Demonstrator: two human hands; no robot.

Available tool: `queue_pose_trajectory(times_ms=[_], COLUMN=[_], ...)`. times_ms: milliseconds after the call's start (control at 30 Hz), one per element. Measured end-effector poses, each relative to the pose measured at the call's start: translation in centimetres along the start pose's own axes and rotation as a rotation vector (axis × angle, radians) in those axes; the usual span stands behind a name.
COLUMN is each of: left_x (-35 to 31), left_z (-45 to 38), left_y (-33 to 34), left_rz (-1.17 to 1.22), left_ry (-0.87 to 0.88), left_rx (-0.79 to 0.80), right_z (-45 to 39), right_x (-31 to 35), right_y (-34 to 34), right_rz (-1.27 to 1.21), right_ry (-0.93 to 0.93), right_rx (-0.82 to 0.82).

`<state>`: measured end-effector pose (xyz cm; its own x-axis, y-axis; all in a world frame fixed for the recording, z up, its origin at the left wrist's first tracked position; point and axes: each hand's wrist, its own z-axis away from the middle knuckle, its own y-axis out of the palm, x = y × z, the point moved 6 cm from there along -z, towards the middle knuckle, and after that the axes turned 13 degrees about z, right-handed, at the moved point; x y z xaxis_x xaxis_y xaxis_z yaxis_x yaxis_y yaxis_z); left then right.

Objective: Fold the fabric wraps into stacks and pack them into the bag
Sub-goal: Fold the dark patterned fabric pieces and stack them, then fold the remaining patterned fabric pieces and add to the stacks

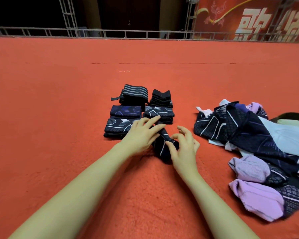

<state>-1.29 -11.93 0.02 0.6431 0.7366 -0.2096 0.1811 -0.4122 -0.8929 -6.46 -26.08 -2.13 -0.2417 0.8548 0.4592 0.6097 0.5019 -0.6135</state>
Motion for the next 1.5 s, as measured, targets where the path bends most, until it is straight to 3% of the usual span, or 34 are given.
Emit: queue_pose_trajectory(times_ms=[200,300,467,633,900,1233,1500], left_x=[1.4,1.3,1.3,2.5,3.6,2.5,-0.9], left_z=[-0.5,-0.8,-2.6,-3.5,-1.8,-1.7,0.1], left_y=[-0.2,-0.1,-0.1,3.8,7.0,6.2,3.7], left_rz=[-0.038,-0.009,-0.183,-0.291,-0.316,-0.267,-0.083], left_ry=[0.131,0.12,0.139,0.128,-0.015,-0.165,-0.133], left_rx=[-0.198,-0.294,-0.497,-0.242,-0.02,-0.045,-0.193], right_z=[-3.5,-4.8,-8.0,-7.8,-5.3,-5.1,-2.1], right_x=[-0.9,-1.5,-1.6,-2.9,-5.6,-5.0,-3.8], right_y=[1.2,1.7,2.9,6.4,8.0,8.2,2.4], right_rz=[0.006,0.027,0.117,0.246,0.426,0.486,0.328], right_ry=[-0.138,-0.141,-0.136,-0.255,-0.107,-0.036,0.028], right_rx=[0.092,0.066,-0.009,0.21,0.438,0.526,0.357])
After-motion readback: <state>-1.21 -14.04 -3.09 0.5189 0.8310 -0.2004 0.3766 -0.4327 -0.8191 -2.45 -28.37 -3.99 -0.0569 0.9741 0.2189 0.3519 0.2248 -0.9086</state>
